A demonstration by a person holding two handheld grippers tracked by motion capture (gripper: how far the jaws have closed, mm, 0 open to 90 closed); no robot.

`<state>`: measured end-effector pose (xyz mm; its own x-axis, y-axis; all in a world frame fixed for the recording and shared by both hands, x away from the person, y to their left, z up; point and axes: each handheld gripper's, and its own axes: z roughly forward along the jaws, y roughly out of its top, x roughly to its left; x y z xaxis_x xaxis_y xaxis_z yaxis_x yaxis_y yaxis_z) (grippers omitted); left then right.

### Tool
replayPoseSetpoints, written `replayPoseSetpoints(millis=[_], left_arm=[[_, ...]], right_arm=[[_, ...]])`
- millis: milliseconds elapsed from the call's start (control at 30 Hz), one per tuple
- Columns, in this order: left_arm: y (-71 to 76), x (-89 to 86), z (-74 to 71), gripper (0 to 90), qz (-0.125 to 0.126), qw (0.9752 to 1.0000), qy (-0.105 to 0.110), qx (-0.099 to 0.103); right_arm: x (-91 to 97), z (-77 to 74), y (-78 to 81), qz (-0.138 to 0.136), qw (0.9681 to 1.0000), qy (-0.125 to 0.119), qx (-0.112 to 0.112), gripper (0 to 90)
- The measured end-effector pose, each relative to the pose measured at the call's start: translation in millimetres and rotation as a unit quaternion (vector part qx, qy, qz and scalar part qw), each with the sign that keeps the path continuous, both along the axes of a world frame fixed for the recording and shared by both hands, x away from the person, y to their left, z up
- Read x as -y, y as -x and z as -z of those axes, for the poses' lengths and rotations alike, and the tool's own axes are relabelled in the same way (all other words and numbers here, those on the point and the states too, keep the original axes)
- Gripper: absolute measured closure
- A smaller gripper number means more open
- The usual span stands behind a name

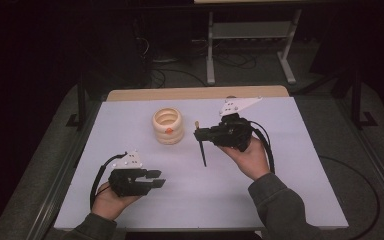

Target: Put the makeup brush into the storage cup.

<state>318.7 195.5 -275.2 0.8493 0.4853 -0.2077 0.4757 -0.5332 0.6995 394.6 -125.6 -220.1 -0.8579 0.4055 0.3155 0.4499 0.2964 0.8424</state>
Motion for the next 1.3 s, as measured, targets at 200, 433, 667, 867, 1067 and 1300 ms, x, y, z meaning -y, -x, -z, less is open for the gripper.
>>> replayPoseSetpoints(millis=[200,433,667,867,1067,1300], left_arm=[[1.1,-3.1,2.7,61.4,-0.002,1.0000,-0.004,0.004],[2.3,-5.9,7.3,57.2,-0.008,1.0000,-0.002,0.004],[2.7,-8.8,9.8,51.6,-0.014,0.9999,-0.003,0.009],[3.4,-9.6,11.9,47.0,-0.013,0.9998,-0.007,0.012],[3.4,-11.3,13.5,43.3,-0.016,0.9997,-0.007,0.014],[4.4,-13.0,13.8,39.4,-0.026,0.9996,0.000,0.015]], right_arm=[[-3.6,-3.4,-6.2,-0.005,0.9999,0.014,0.007,83.2],[-16.0,-7.8,-15.1,-0.014,0.9991,0.039,0.007,83.2],[-26.6,-14.1,-22.0,-0.018,0.9983,0.055,0.008,83.2],[-34.5,-19.5,-29.8,-0.016,0.9977,0.064,0.016,83.2],[-40.8,-21.8,-37.5,-0.016,0.9970,0.073,0.018,83.2],[-49.1,-23.1,-47.7,-0.018,0.9956,0.088,0.025,83.2]])
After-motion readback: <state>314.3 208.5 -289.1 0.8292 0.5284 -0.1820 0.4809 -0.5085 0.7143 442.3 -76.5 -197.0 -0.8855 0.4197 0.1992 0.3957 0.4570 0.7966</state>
